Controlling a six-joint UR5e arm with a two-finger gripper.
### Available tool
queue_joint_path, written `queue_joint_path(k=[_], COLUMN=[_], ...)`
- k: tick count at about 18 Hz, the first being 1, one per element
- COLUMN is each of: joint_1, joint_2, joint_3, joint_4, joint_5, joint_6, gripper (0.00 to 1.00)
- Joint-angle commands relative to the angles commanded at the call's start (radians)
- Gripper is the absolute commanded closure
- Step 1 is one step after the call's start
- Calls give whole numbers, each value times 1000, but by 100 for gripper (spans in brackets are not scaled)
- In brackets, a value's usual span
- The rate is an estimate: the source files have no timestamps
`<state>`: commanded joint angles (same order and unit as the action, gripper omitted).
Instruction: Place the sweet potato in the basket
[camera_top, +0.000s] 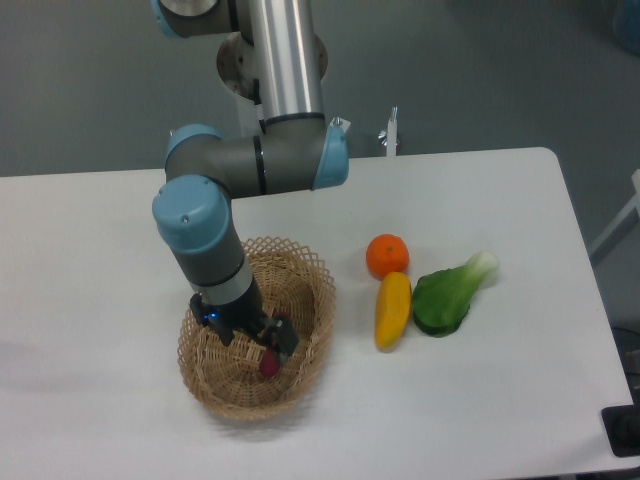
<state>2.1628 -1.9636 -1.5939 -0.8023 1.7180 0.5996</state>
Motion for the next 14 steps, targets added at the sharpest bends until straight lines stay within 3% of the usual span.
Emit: queue_joint_path(k=[8,11,14], joint_1=[187,264,316], joint_2=[57,77,95], joint_3=[89,104,129], joint_4=[-21,-96,-136], joint_5=[25,11,-6], joint_6=[259,366,523], gripper=[0,0,0])
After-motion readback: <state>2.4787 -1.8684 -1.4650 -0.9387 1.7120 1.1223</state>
